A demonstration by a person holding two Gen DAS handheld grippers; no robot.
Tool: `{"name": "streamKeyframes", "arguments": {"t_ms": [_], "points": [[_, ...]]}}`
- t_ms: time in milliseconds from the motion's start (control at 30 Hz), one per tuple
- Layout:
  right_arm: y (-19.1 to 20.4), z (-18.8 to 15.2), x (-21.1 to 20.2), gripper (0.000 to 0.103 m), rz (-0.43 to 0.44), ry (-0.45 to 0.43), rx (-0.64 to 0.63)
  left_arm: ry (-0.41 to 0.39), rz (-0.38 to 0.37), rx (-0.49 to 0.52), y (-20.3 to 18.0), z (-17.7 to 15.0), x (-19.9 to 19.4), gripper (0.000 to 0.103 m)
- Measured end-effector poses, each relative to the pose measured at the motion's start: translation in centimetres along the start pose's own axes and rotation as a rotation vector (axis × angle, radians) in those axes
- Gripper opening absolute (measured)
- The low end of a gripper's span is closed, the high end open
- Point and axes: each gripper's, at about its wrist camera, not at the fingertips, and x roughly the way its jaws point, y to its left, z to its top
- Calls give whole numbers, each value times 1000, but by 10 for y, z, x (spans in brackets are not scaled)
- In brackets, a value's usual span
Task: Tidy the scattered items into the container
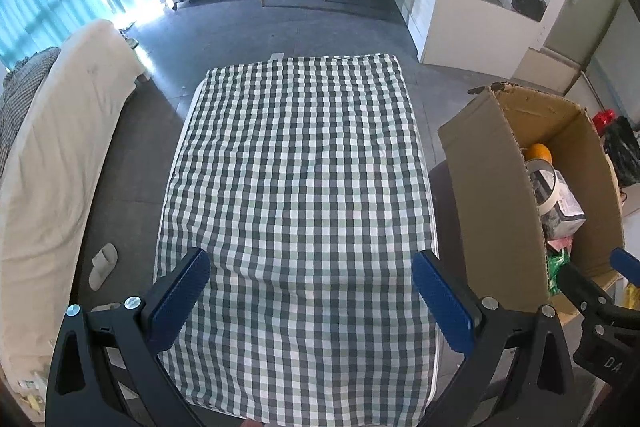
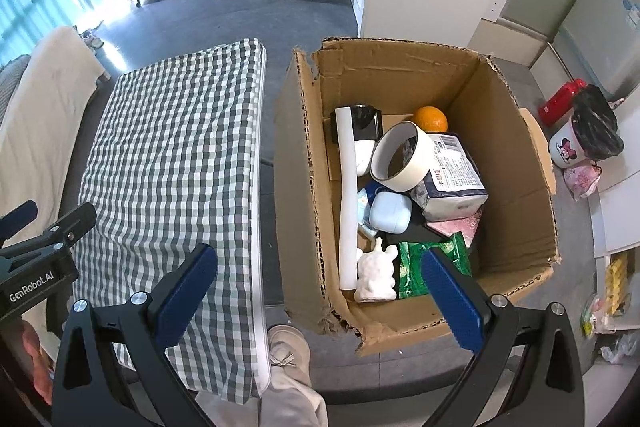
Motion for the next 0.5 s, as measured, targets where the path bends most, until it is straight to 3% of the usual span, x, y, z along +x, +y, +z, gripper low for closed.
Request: {"name": "streamKeyframes", "arguments": {"t_ms": [500], "points": [[1,-4,0,102,-6,-3,2,28,-33,-16,2,-5,7,103]]}}
